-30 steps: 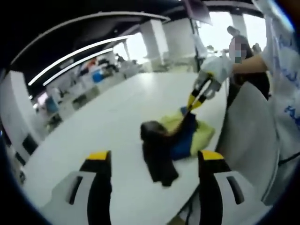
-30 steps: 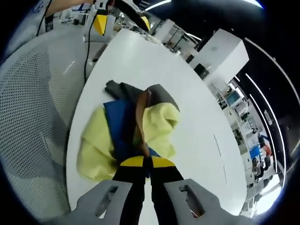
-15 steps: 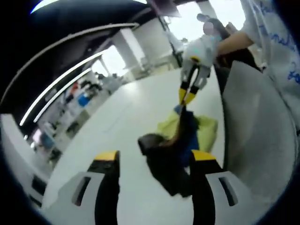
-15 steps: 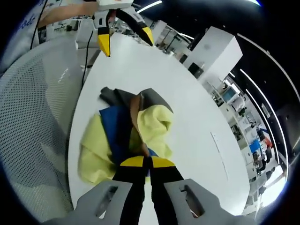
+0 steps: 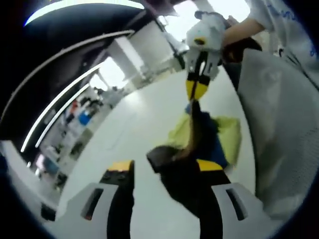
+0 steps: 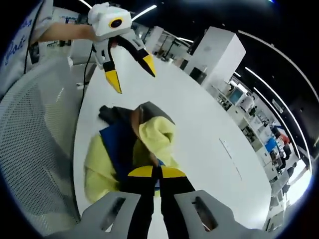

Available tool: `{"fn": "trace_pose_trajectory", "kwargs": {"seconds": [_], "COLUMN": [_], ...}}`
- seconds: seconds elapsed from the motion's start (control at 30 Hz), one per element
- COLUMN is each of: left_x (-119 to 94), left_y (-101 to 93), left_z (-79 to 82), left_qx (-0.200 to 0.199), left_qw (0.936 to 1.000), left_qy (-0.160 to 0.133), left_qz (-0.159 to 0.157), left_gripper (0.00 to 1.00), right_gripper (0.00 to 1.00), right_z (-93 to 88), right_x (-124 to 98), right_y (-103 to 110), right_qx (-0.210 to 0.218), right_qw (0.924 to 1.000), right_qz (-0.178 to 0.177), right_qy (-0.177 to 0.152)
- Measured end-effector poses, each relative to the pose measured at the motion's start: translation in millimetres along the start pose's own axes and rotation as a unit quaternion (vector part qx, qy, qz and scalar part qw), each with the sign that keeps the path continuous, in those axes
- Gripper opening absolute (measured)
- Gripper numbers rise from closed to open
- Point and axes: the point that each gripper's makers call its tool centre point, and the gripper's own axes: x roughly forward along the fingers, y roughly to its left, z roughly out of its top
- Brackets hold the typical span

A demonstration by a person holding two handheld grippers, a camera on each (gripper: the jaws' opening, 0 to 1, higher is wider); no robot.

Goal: Fold the garment on the visible template until the final outline fits inside the template.

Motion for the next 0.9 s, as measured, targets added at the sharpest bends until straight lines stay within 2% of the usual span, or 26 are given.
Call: {"fn": "trace_pose_trajectory", "kwargs": {"seconds": [0.1,0.2,0.33,0.53,0.67,0.73,0.8,0.9], "left_x": [4.9,9.0,16.6,26.4,33.8,38.0,40.2,40.6], "left_y": [3.2,5.9,2.5,-2.4,0.4,-1.3,0.5,3.9], "left_z": [-6.0,-7.8,-15.1,-24.2,-22.7,-25.8,-28.2,-25.2], "left_qx": [0.031,0.08,0.081,0.105,0.105,0.104,0.096,0.08], "left_qw": [0.9993,0.9965,0.9961,0.9928,0.9933,0.993,0.9937,0.9959], "left_qy": [0.018,0.022,0.036,0.056,0.048,0.052,0.056,0.043], "left_qz": [0.004,0.008,-0.003,-0.016,-0.008,-0.017,-0.015,-0.003], "left_gripper": [0.42,0.33,0.37,0.32,0.26,0.25,0.23,0.21], "right_gripper": [0.03,0.03,0.03,0.03,0.03,0.03,0.03,0.03], "right_z": [2.4,4.1,6.5,10.7,13.3,13.2,13.8,15.0], "right_x": [-2.2,-3.4,-5.6,-9.5,-11.2,-11.9,-13.0,-14.3], "right_y": [-2.9,-4.2,-4.7,-6.1,-7.9,-9.4,-10.3,-11.6], "right_qx": [0.009,0.015,0.028,0.038,0.039,0.038,0.042,0.047], "right_qw": [0.9999,0.9998,0.9995,0.9991,0.9989,0.9989,0.9987,0.9984], "right_qz": [-0.004,-0.008,-0.008,-0.013,-0.018,-0.021,-0.021,-0.024], "right_qy": [-0.004,-0.007,-0.011,-0.015,-0.018,-0.016,-0.018,-0.019]}}
